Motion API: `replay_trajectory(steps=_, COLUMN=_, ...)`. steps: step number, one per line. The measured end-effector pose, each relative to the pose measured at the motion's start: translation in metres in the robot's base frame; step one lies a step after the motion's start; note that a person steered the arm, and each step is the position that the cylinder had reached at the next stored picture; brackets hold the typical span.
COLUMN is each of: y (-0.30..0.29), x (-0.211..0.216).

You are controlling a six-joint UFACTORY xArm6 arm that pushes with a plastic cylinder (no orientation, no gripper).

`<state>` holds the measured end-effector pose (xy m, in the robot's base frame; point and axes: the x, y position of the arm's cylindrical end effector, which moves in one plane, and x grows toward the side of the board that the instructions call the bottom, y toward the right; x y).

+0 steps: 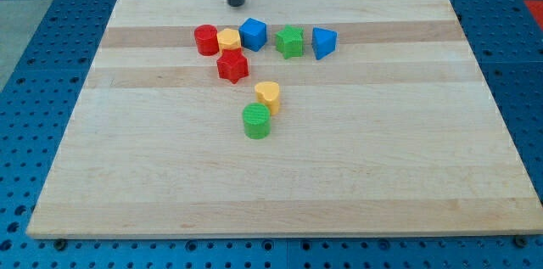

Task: Move the red circle parallel to the left side of the heart

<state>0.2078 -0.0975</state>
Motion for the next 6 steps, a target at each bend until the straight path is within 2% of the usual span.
replay_trajectory(steps=1, y=-0.001, x=0.019)
replay_trajectory(steps=3, y=0.009, x=0.026)
replay_trajectory(steps=6, y=0.044, x=0.076)
